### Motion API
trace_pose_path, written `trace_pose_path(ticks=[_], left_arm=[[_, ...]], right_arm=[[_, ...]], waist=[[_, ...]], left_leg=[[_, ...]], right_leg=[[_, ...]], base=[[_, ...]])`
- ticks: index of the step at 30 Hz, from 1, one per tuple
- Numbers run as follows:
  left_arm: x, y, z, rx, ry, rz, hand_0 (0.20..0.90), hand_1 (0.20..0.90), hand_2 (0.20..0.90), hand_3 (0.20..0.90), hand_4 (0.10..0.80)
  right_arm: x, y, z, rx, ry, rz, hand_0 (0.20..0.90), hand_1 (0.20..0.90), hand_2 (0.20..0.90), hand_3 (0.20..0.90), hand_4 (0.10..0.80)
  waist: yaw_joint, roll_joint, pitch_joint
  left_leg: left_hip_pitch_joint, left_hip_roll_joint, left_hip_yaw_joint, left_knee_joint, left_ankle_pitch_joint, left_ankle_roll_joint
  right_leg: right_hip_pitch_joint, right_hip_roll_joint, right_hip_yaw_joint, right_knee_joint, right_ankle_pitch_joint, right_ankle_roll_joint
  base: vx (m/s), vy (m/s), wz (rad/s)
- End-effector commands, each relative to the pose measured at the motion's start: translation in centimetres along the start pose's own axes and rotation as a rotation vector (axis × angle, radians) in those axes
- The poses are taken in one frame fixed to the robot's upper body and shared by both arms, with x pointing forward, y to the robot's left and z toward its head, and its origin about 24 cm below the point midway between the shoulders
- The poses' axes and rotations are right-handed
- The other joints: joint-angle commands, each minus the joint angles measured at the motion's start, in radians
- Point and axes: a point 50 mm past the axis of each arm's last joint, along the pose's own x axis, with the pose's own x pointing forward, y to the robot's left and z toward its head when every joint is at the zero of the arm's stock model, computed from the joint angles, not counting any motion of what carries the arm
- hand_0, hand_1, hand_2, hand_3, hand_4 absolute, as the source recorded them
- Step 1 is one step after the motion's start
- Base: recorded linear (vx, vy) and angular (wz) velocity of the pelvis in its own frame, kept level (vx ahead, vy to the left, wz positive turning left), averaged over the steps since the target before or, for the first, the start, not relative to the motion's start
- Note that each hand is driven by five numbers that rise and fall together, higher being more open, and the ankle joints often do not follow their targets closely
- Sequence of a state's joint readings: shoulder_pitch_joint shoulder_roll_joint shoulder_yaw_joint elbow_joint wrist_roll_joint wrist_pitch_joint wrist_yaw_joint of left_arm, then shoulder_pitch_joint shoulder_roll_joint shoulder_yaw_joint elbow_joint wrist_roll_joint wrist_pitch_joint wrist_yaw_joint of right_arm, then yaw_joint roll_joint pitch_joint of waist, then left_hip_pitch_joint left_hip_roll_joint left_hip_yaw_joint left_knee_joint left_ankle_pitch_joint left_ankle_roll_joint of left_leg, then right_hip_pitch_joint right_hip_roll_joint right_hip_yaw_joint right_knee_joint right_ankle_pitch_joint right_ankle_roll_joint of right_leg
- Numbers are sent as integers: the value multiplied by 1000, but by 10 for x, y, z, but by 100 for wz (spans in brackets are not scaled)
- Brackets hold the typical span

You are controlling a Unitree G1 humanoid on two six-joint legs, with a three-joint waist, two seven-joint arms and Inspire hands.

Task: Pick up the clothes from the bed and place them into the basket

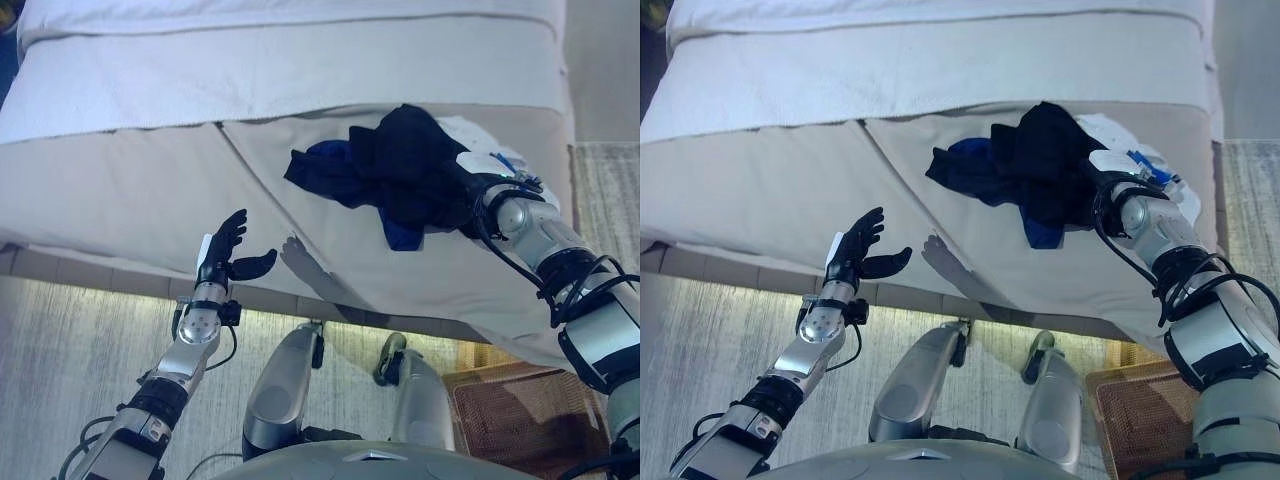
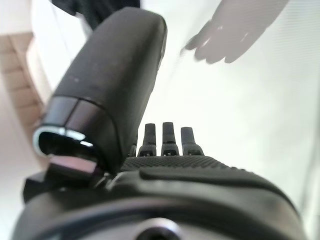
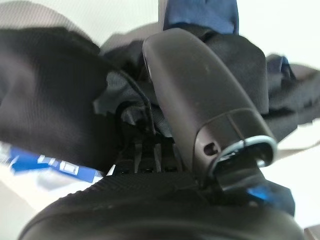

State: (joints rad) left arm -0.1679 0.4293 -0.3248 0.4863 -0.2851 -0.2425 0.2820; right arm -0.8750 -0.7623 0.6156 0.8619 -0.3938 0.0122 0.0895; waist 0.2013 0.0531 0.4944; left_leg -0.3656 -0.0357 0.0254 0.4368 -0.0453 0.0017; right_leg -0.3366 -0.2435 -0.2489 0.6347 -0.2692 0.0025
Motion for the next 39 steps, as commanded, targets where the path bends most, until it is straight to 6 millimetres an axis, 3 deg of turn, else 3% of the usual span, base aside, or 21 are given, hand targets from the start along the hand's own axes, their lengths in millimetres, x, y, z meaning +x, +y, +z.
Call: trace_pose_path(ticks=[1,12,13,14,15,16,20,29,32,35,39], left_arm=[[-2,4,26,-52,-159,27,900,900,900,900,800],[-8,2,22,-64,-168,7,900,900,900,900,800],[-8,2,22,-64,-168,7,900,900,900,900,800],[-9,1,21,-61,-165,3,900,900,900,900,800],[-9,1,20,-58,-163,-1,900,900,900,900,800],[-9,1,19,-57,-162,-1,900,900,900,900,800],[-12,2,15,-47,-152,-8,900,900,900,900,800],[-11,1,14,-42,-145,-7,900,900,900,900,800],[-10,0,13,-39,-134,-9,900,900,900,900,800],[-10,0,11,-31,-110,-11,900,900,900,900,800],[-12,0,7,-19,-83,-12,900,900,900,900,800]], right_arm=[[4,-57,24,-24,-69,-198,900,900,900,900,800],[6,-65,18,47,2,-232,900,900,900,900,800],[6,-65,18,48,4,-232,841,841,841,831,731],[7,-64,16,53,10,-233,444,444,444,367,267],[7,-64,15,52,12,-234,392,392,392,307,207],[6,-65,15,52,12,-237,300,300,300,200,100],[5,-65,13,56,2,-252,300,300,300,200,100],[0,-70,13,61,-28,-309,300,300,300,200,100],[-2,-75,9,78,-25,-326,300,300,300,200,100],[-8,-83,2,82,-26,-351,300,300,300,200,100],[-15,-92,-4,94,-32,-386,300,300,300,200,100]], waist=[[20,-6,-39],[22,15,21],[21,15,21],[21,16,24],[22,16,24],[22,16,25],[19,10,23],[-2,-18,-29],[-11,-31,-66],[-23,-54,-126],[-36,-76,-186]], left_leg=[[-34,-16,13,243,-241,32],[-148,-22,14,502,-343,73],[-149,-22,14,505,-344,74],[-152,-21,12,520,-350,74],[-150,-23,11,522,-351,74],[-149,-22,11,522,-352,75],[-118,-15,10,503,-348,73],[25,30,22,332,-292,44],[74,43,29,234,-228,34],[159,56,36,111,-177,14],[236,62,48,4,-148,-2]], right_leg=[[-9,-6,-76,131,-47,-53],[-133,-25,-34,362,-134,-87],[-134,-25,-33,364,-135,-87],[-137,-23,-30,374,-138,-89],[-135,-22,-30,375,-140,-89],[-133,-22,-30,375,-140,-89],[-103,-16,-33,353,-131,-86],[60,16,-43,157,-62,-65],[117,31,-54,47,-12,-66],[209,59,-55,-98,30,-49],[286,89,-46,-227,63,-32]], base=[[-57,13,9],[-45,6,2],[-22,-13,-21],[-12,-12,-17],[-14,-13,-9],[-13,-9,20],[2,-1,-12],[39,4,-3],[17,4,-4],[137,-11,-18],[130,-17,-16]])
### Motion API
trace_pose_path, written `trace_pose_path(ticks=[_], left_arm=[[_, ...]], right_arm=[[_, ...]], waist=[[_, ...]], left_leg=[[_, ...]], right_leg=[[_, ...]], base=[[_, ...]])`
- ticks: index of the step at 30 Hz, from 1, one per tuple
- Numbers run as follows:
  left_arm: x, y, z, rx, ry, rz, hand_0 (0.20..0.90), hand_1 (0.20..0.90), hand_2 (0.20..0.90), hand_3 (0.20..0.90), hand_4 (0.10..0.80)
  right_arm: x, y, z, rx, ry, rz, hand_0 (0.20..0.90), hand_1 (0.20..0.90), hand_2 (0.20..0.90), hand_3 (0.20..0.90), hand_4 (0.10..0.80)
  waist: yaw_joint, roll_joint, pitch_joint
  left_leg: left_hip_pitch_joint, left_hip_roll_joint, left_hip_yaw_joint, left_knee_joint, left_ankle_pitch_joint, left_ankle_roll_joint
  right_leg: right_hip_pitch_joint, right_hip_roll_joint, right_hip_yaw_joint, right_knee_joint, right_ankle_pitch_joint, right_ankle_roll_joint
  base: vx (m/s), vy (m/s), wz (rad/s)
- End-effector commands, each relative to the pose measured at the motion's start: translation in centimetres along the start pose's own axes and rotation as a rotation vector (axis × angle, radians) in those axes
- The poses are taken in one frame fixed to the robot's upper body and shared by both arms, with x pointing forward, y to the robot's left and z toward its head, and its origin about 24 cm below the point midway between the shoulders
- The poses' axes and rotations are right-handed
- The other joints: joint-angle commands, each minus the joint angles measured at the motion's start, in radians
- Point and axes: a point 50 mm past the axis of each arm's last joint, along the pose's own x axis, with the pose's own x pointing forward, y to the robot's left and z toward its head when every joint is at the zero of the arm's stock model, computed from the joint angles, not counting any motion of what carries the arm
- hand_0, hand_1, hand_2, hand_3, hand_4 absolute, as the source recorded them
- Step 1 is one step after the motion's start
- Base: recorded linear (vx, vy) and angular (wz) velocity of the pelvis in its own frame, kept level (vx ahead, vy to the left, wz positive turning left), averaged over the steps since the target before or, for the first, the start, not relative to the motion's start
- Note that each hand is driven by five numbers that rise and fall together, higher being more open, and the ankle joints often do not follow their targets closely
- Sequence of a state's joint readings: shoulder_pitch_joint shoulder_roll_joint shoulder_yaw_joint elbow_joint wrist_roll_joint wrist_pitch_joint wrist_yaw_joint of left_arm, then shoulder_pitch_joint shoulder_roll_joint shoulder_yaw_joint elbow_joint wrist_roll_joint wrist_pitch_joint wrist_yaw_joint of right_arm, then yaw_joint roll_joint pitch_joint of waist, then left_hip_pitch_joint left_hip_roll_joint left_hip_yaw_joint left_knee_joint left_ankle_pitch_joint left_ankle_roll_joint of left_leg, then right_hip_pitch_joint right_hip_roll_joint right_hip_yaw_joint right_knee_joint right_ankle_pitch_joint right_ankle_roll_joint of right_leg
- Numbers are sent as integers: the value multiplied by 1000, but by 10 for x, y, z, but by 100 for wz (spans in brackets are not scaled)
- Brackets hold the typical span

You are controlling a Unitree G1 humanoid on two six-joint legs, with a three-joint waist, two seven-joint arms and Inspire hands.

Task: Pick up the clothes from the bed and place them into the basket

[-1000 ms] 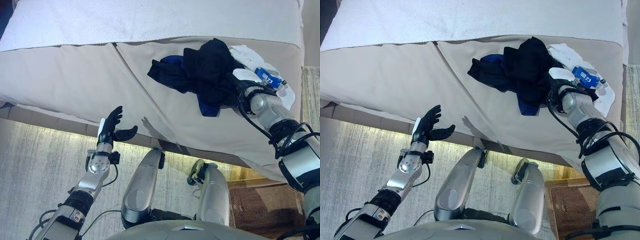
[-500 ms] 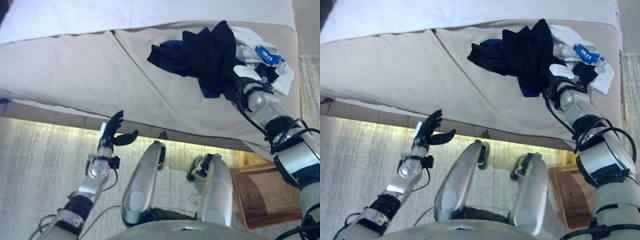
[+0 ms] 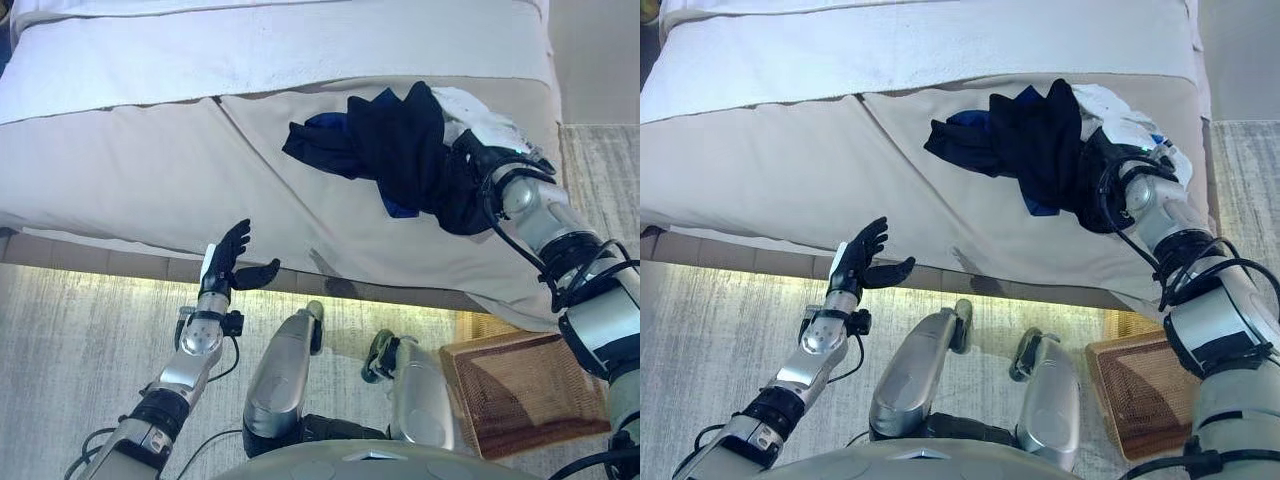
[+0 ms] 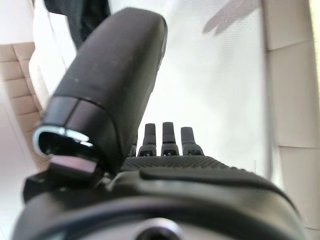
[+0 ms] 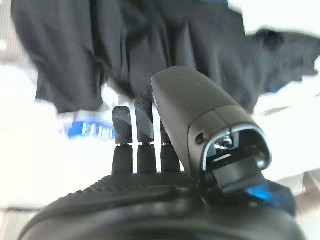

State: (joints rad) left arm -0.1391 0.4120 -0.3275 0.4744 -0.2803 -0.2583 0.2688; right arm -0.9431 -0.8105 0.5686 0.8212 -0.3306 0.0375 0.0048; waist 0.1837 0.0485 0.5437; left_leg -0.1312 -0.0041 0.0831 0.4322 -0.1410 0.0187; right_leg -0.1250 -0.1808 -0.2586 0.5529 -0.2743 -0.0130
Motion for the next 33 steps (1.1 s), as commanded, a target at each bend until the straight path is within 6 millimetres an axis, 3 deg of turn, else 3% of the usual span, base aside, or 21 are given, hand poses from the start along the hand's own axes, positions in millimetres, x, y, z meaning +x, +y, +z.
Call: trace_pose_path(ticks=[1,12,15,18,20,21,25,29,33], left_arm=[[-6,7,11,4,-77,11,900,900,900,900,800],[-9,2,-4,27,-19,-36,900,900,900,900,800],[-10,1,-6,29,-19,-48,900,900,900,900,800],[-10,1,-8,31,-13,-54,900,900,900,900,800],[-10,1,-9,35,-6,-61,900,900,900,900,800],[-11,1,-10,37,-3,-65,900,900,900,900,800],[-14,2,-14,48,14,-80,900,900,900,900,800],[-16,6,-10,44,-6,-85,900,900,900,900,800],[-7,8,9,21,-97,-83,900,900,900,900,800]], right_arm=[[-3,-51,0,37,-43,-197,300,300,300,200,100],[-17,-114,-1,399,-128,-385,300,300,300,200,100],[-19,-117,-2,396,-139,-366,300,300,300,200,100],[-19,-107,-4,365,-138,-310,300,300,300,200,100],[-18,-94,-5,355,-129,-252,719,719,719,689,589],[-17,-89,-5,350,-126,-230,900,900,900,900,800],[-12,-51,-4,281,-124,-95,900,900,900,900,800],[-7,-32,2,257,-119,-14,900,900,900,900,800],[-2,-35,8,240,-99,-15,900,900,900,900,800]], waist=[[-23,-78,-253],[-62,-106,-398],[-69,-109,-419],[-72,-110,-432],[-71,-112,-437],[-69,-112,-438],[-46,-107,-436],[-23,-97,-413],[-1,-72,-331]], left_leg=[[24,32,-5,-24,-47,-23],[158,20,13,-258,12,-42],[175,16,15,-306,28,-44],[185,15,17,-335,36,-41],[186,14,15,-350,43,-39],[187,14,13,-357,46,-39],[184,5,-11,-381,59,-34],[138,-2,-18,-337,53,-29],[22,-9,-34,-213,28,-23]], right_leg=[[96,35,-34,-183,77,-11],[199,71,-8,-405,161,36],[207,70,-4,-439,181,49],[208,67,0,-458,193,58],[208,66,-1,-468,200,62],[208,66,-2,-473,203,63],[206,67,-15,-484,208,66],[175,61,-32,-448,191,57],[80,37,-52,-340,158,38]], base=[[149,-19,-9],[86,3,-5],[63,6,-4],[58,0,-12],[49,-16,-8],[50,-23,0],[70,-34,5],[27,-17,20],[-211,3,12]])
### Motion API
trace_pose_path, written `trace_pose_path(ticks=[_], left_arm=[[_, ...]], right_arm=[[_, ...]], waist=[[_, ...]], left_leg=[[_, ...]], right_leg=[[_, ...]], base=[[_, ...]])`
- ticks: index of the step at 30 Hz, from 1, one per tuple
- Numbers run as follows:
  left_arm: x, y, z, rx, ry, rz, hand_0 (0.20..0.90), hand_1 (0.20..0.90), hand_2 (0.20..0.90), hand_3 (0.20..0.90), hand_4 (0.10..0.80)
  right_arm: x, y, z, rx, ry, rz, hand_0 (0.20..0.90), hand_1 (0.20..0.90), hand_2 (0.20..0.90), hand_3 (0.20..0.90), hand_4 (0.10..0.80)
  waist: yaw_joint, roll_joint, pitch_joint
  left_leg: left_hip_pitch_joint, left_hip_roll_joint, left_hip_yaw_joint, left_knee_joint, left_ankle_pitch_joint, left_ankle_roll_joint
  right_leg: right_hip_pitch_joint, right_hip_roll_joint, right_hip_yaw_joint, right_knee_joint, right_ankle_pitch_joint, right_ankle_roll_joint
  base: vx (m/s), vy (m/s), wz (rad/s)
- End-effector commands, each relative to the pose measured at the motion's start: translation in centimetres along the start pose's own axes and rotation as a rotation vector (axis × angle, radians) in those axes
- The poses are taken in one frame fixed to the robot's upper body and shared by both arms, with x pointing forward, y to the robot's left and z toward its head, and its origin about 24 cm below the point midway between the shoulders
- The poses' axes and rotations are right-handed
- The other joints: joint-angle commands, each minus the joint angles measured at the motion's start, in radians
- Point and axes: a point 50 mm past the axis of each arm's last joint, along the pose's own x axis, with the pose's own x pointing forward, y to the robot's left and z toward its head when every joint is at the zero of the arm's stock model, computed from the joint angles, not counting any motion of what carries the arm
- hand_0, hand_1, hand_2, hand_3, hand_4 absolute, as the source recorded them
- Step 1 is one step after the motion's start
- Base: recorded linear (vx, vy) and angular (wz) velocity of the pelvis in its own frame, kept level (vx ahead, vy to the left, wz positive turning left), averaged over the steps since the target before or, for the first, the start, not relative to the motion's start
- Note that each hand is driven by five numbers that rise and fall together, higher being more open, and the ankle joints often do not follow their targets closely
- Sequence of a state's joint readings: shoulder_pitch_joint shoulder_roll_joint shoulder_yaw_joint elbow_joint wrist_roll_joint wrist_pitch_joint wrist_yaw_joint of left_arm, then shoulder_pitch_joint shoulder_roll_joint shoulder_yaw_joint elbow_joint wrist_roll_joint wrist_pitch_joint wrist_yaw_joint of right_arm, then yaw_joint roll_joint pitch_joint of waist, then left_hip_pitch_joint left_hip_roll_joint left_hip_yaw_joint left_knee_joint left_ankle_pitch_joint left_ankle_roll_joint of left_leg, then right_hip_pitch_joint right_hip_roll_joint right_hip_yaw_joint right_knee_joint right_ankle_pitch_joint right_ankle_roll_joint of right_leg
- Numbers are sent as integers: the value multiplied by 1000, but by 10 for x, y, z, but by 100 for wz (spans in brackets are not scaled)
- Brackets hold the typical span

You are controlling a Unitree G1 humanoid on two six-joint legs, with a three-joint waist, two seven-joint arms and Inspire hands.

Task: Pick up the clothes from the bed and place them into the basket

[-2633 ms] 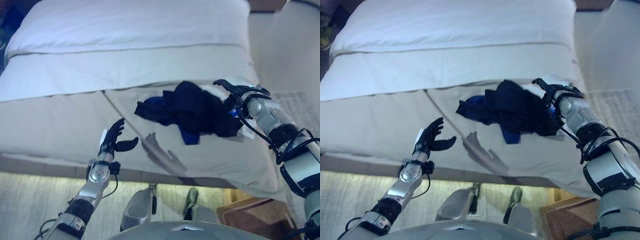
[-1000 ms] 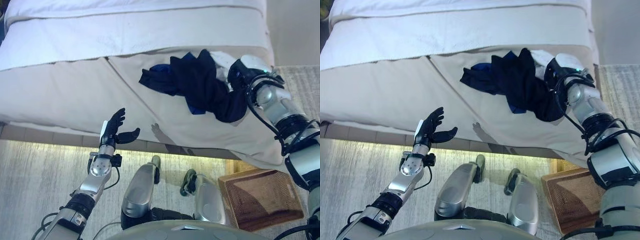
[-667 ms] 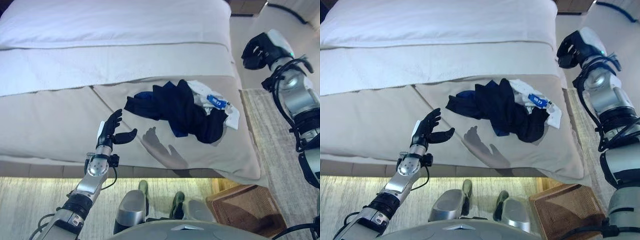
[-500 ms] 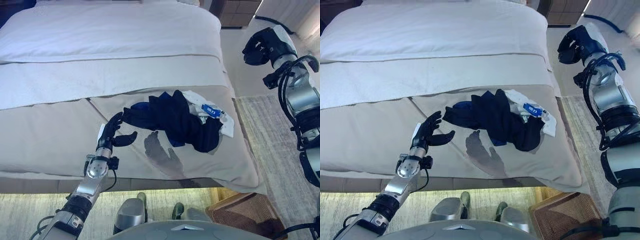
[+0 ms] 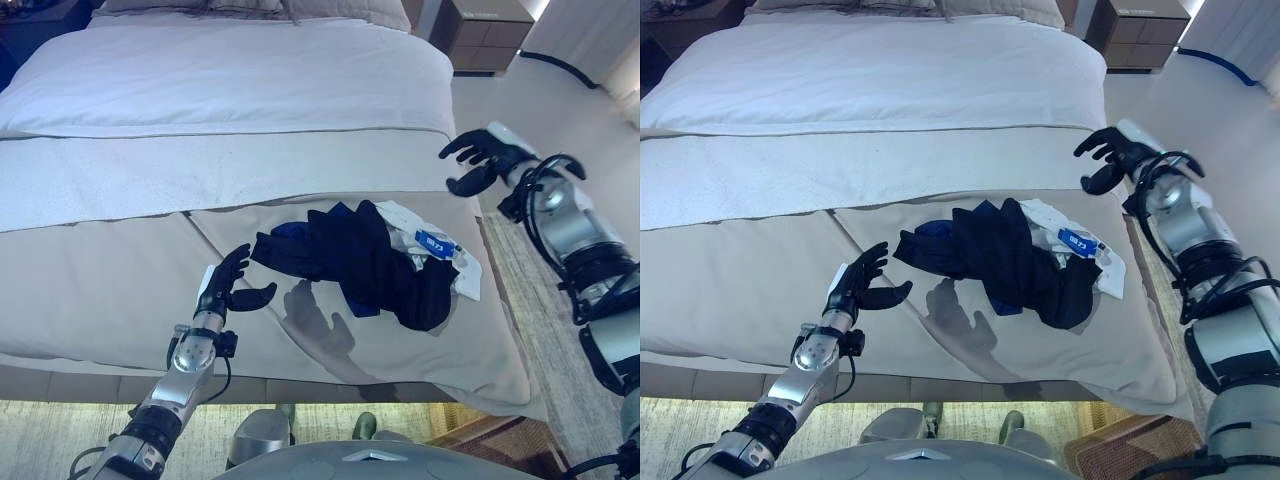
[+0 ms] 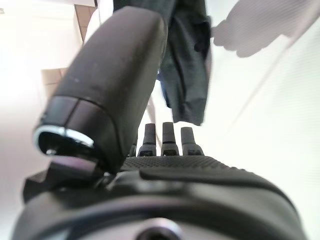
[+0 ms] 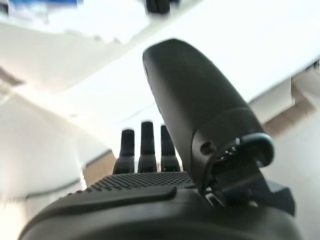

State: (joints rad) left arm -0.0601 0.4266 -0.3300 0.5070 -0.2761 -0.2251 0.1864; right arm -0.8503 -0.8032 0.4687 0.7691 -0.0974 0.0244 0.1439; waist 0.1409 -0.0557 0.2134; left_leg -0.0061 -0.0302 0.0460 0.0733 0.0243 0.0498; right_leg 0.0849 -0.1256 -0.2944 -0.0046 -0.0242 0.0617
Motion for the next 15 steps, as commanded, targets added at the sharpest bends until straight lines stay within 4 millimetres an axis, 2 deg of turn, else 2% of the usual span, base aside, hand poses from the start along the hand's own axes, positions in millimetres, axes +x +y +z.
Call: trace_pose_path(ticks=[1,2,5,6,7,8,13,15], left_arm=[[9,7,48,-9,-259,-9,900,900,900,900,800],[12,6,57,-19,-293,-6,900,900,900,900,800],[13,4,64,-36,-317,-5,900,900,900,900,800],[12,4,64,-39,-321,-4,900,900,900,900,800],[12,3,64,-43,-321,-2,900,900,900,900,800],[11,1,65,-48,-329,-7,900,900,900,900,800],[8,-3,64,-50,-338,-10,900,900,900,900,800],[8,-3,68,-64,-352,1,900,900,900,900,800]], right_arm=[[1,-52,32,-76,-103,-151,900,900,900,900,800],[3,-55,36,-81,-113,-177,900,900,900,900,800],[5,-56,36,-89,-101,-180,900,900,900,900,800],[5,-56,36,-95,-103,-184,900,900,900,900,800],[6,-54,37,-113,-104,-179,900,900,900,900,800],[6,-55,37,-142,-95,-205,900,900,900,900,800],[8,-55,39,-184,-60,-202,900,900,900,900,800],[8,-57,38,-236,-32,-202,900,900,900,900,800]], waist=[[47,39,22],[59,59,74],[74,80,125],[76,83,132],[82,88,145],[87,97,171],[91,111,221],[92,115,252]], left_leg=[[-132,17,1,180,-146,-52],[-182,19,0,246,-165,-47],[-276,3,-16,364,-197,-38],[-291,0,-18,381,-200,-37],[-305,-4,-24,418,-232,-41],[-348,-12,-20,479,-252,-35],[-431,-30,-9,604,-296,-15],[-482,-35,-4,703,-336,-1]], right_leg=[[-155,-25,-25,252,-103,-43],[-207,-42,-35,343,-131,-55],[-289,-74,-51,478,-174,-84],[-302,-79,-52,501,-179,-87],[-319,-86,-42,549,-212,-83],[-362,-105,-46,625,-235,-92],[-462,-135,-44,801,-297,-114],[-516,-150,-35,888,-328,-125]], base=[[-304,9,22],[-284,3,30],[-170,12,17],[-47,1,17],[-69,9,18],[-61,10,13],[-104,30,12],[-113,7,8]])
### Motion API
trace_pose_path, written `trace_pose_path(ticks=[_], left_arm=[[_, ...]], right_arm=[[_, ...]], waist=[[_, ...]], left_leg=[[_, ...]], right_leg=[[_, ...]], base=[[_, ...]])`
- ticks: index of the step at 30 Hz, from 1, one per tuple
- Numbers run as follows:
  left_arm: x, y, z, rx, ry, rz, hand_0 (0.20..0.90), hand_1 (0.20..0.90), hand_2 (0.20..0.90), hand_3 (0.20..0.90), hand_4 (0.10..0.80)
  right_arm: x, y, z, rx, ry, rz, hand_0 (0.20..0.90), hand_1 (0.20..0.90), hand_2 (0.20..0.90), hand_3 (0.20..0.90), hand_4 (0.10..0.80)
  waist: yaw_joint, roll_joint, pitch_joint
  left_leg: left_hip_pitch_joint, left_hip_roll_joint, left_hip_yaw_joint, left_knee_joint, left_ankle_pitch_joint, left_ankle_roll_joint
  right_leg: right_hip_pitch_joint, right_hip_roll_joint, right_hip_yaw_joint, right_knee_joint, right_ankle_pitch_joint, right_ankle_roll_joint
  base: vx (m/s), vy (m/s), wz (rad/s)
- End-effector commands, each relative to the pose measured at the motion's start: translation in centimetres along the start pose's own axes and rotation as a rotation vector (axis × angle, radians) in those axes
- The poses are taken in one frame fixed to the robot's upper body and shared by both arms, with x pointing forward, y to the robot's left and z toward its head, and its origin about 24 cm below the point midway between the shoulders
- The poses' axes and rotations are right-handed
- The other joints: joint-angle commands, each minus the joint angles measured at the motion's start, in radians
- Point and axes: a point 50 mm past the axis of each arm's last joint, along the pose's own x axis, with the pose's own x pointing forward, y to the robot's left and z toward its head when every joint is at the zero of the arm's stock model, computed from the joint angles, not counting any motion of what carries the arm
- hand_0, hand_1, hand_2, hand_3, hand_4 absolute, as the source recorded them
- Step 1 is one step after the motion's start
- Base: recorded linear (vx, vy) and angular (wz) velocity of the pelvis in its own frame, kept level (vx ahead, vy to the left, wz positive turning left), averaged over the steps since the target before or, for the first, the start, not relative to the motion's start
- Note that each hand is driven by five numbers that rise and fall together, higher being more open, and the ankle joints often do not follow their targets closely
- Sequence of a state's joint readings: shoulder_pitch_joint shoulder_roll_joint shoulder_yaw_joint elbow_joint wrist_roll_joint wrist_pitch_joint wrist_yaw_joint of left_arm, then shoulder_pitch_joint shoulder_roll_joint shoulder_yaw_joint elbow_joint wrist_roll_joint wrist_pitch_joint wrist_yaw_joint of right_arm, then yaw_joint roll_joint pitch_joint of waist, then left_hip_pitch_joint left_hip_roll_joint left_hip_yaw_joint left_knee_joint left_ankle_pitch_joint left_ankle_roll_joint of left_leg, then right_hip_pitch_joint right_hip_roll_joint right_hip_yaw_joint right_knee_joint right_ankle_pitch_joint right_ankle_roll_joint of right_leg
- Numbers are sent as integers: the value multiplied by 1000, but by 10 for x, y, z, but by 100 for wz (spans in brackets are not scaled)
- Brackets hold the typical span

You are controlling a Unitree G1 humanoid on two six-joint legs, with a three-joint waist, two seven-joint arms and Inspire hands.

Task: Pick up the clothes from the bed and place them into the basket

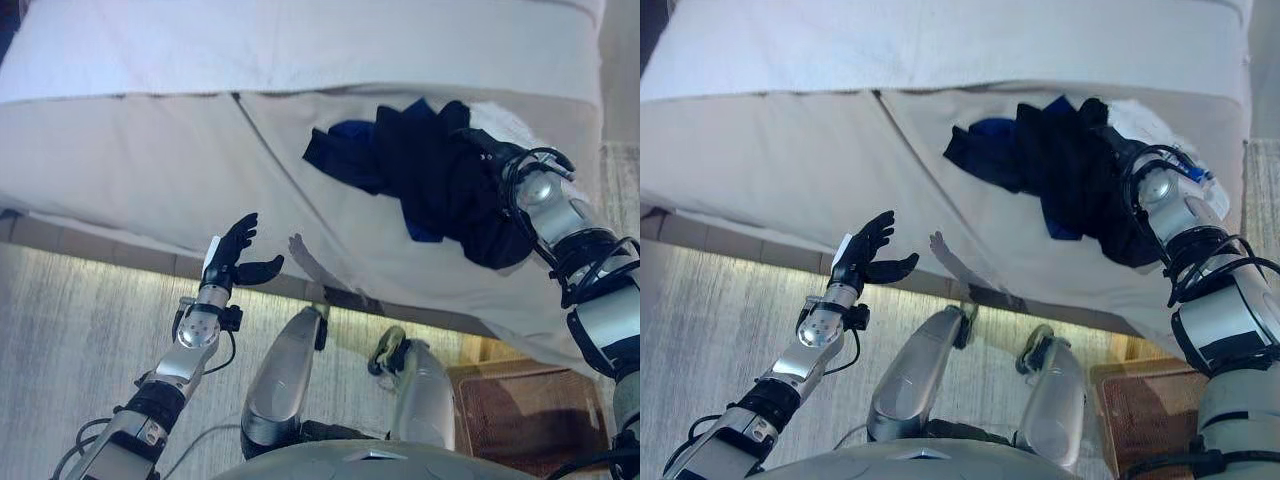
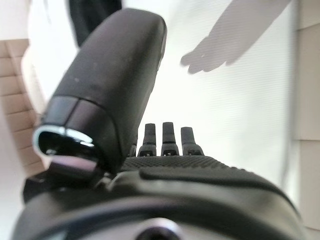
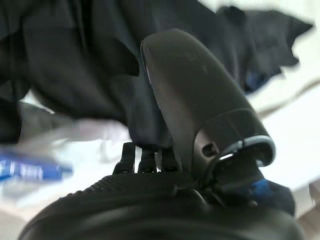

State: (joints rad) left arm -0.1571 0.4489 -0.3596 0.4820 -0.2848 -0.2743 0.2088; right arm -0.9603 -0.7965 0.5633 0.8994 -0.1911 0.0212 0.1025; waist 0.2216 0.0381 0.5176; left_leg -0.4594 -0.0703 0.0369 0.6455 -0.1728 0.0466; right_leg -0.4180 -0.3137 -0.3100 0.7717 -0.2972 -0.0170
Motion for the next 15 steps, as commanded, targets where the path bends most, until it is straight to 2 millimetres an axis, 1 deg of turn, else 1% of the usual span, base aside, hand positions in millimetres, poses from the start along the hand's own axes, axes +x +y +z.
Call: trace_pose_path(ticks=[1,4,8,9,11,15], left_arm=[[-6,-1,31,-73,-195,19,900,900,900,900,800],[-8,0,30,-72,-196,24,900,900,900,900,800],[-8,-1,31,-75,-207,33,900,900,900,900,800],[-9,-1,33,-84,-217,39,900,900,900,900,800],[-10,-1,33,-90,-227,44,900,900,900,900,800],[-10,1,35,-88,-239,54,900,900,900,900,800]], right_arm=[[0,-48,29,-84,-76,-170,900,900,900,900,800],[1,-45,30,-80,-68,-153,900,900,900,900,800],[3,-41,28,-116,-53,-127,900,900,900,900,800],[3,-36,22,-126,-24,-103,900,900,900,900,800],[3,-33,16,-126,0,-86,900,900,900,900,800],[4,-32,10,-117,34,-62,900,900,900,900,800]], waist=[[12,23,-42],[7,28,-19],[1,34,1],[-2,40,2],[-5,43,2],[-6,45,2]], left_leg=[[-46,6,5,165,-151,6],[-85,9,3,261,-191,16],[-119,11,1,329,-215,22],[-141,11,0,356,-224,28],[-166,10,0,384,-232,31],[-195,11,-6,420,-240,32]], right_leg=[[-31,37,-14,142,-65,-50],[-75,33,7,217,-94,-61],[-111,39,27,270,-118,-68],[-136,44,34,292,-127,-71],[-163,47,39,314,-134,-73],[-193,57,44,340,-140,-77]], base=[[-68,-3,4],[-29,-3,0],[-35,-8,-5],[-51,-7,-1],[-55,-3,-1],[-47,-2,-1]])
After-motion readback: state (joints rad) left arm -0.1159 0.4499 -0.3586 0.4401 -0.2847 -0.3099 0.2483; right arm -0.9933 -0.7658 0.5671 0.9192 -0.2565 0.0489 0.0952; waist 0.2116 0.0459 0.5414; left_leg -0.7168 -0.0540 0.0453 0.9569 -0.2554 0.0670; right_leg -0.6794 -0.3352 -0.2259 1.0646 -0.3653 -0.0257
